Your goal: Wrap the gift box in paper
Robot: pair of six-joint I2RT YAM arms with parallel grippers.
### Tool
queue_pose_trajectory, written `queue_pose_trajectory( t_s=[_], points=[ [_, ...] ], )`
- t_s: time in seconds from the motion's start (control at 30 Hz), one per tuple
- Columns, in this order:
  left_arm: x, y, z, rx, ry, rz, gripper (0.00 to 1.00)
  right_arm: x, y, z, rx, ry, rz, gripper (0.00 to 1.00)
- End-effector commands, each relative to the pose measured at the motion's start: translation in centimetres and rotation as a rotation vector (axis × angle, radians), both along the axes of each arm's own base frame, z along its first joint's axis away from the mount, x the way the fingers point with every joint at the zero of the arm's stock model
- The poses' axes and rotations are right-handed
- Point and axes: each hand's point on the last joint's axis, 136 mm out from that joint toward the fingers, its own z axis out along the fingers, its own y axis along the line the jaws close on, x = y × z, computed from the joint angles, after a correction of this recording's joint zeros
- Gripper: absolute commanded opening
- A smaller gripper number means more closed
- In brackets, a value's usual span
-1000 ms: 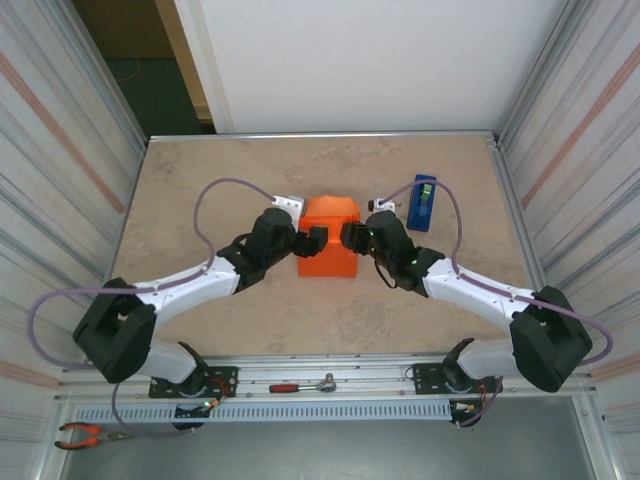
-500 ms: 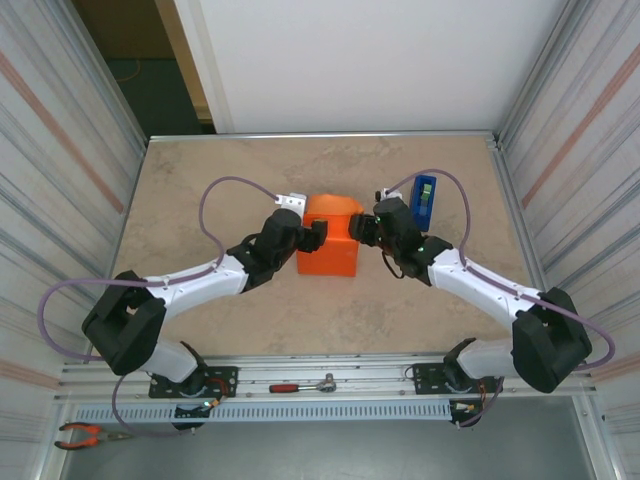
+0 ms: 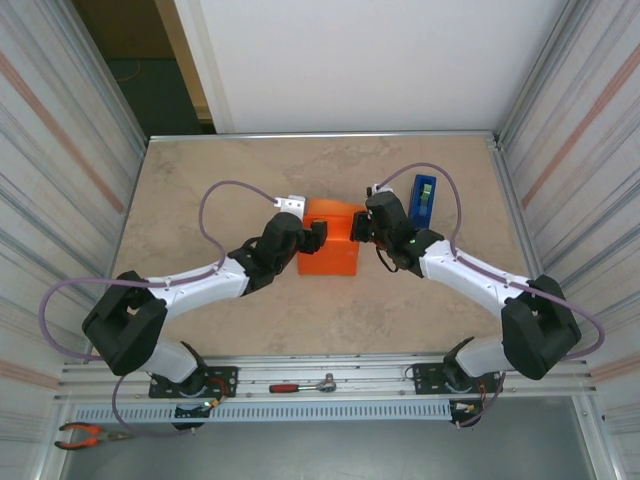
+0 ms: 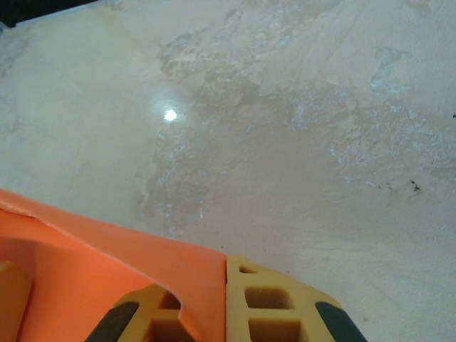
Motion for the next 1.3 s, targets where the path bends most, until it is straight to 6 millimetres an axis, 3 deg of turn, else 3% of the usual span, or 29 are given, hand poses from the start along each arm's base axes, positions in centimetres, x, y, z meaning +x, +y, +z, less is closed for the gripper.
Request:
queue_pose_trajectory(
  t_s=[0.0, 0.03, 0.17, 0.37, 0.5, 0.63, 0.73, 0.8, 0.87, 0.9, 1.0, 1.03, 1.07, 1.1, 1.13, 1.17, 1.23, 1.27],
  points=[
    [-0.6, 0.9, -2.4, 0.063, 0.043, 0.026, 0.72, 0.1, -0.5, 1.8, -0.016, -0.012, -0.009, 0.4],
    [-0.6, 0.9, -2.4, 0.064, 0.043, 0.03, 0.72, 0.0, -0.6, 2.6, -0.011, -0.02, -0.013, 0.54],
    [-0.7, 1.0, -2.5, 0.063, 0.049, 0.041, 0.71, -0.8, -1.7, 4.6, 0.015, -0.034, -0.044, 0.72],
    [-0.6, 1.4, -2.6, 0.063, 0.054, 0.068, 0.69, -2.0, -2.9, 3.5, 0.052, -0.036, -0.129, 0.8],
    [-0.6, 1.5, -2.6, 0.068, 0.054, 0.073, 0.69, -1.7, -2.2, 2.0, 0.039, -0.031, -0.131, 0.79],
    [-0.6, 1.5, -2.5, 0.064, 0.054, 0.077, 0.69, -1.4, -1.2, 1.1, -0.005, -0.032, -0.125, 0.67],
    [-0.7, 1.5, -2.5, 0.06, 0.057, 0.077, 0.68, -1.4, -0.6, 1.2, -0.038, -0.043, -0.12, 0.52],
    [-0.8, 1.5, -2.6, 0.062, 0.058, 0.075, 0.68, -1.4, -0.4, 1.4, -0.052, -0.046, -0.126, 0.36],
    [-0.9, 1.5, -2.6, 0.063, 0.056, 0.074, 0.68, -1.2, -0.2, 1.7, -0.06, -0.044, -0.128, 0.08],
    [-1.0, 1.5, -2.6, 0.063, 0.056, 0.073, 0.68, -1.1, -0.1, 1.7, -0.064, -0.037, -0.129, 0.0],
    [-1.1, 1.4, -2.6, 0.063, 0.055, 0.069, 0.68, -0.9, 0.4, 1.9, -0.061, -0.032, -0.126, 0.0],
    [-1.1, 1.4, -2.6, 0.063, 0.055, 0.068, 0.67, -0.8, 0.4, 1.8, -0.061, -0.027, -0.133, 0.15],
    [-1.1, 1.3, -2.7, 0.064, 0.056, 0.068, 0.67, -0.8, 0.3, 1.7, -0.064, -0.018, -0.142, 0.43],
    [-1.2, 1.3, -2.7, 0.064, 0.057, 0.065, 0.67, -0.8, 0.2, 1.7, -0.071, -0.013, -0.15, 0.56],
    [-1.2, 1.2, -2.6, 0.064, 0.056, 0.065, 0.67, -0.7, 0.2, 1.6, -0.073, -0.008, -0.156, 0.57],
    [-1.3, 1.2, -2.7, 0.064, 0.056, 0.064, 0.67, -0.6, 0.3, 1.4, -0.076, -0.002, -0.158, 0.48],
    [-1.3, 1.1, -2.6, 0.063, 0.054, 0.063, 0.66, -0.5, 0.2, 1.2, -0.076, 0.001, -0.169, 0.06],
    [-1.4, 1.1, -2.6, 0.063, 0.052, 0.064, 0.66, -0.4, 0.2, 1.1, -0.073, 0.0, -0.178, 0.0]
  ],
)
